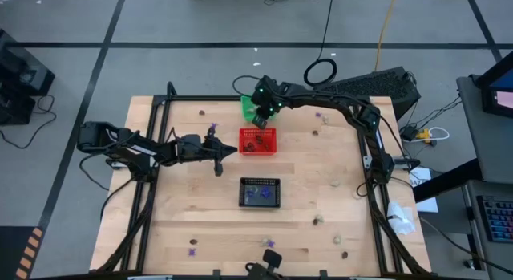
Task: Sort Halloween decoration
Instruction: Adjust the green basket
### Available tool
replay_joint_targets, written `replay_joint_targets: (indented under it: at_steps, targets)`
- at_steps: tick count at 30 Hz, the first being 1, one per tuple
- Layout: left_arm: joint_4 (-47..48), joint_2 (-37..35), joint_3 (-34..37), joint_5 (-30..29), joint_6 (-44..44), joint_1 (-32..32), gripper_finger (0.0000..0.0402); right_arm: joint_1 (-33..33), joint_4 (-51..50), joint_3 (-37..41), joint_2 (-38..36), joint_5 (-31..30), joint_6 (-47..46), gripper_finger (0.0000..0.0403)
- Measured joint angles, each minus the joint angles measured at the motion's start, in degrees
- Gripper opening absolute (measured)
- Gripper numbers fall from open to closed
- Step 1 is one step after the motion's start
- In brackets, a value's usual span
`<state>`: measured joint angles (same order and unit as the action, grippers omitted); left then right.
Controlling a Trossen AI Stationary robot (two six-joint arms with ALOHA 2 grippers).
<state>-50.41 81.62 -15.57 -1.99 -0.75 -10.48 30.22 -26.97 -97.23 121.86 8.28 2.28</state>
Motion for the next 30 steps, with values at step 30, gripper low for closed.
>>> replay_joint_targets:
  at_steps: [30]
  targets:
    - [0.3,0.0,0.0,0.0,0.0,0.0,0.0012,1.1,1.6,-1.2,2.4,2.8,-1.5,0.0]
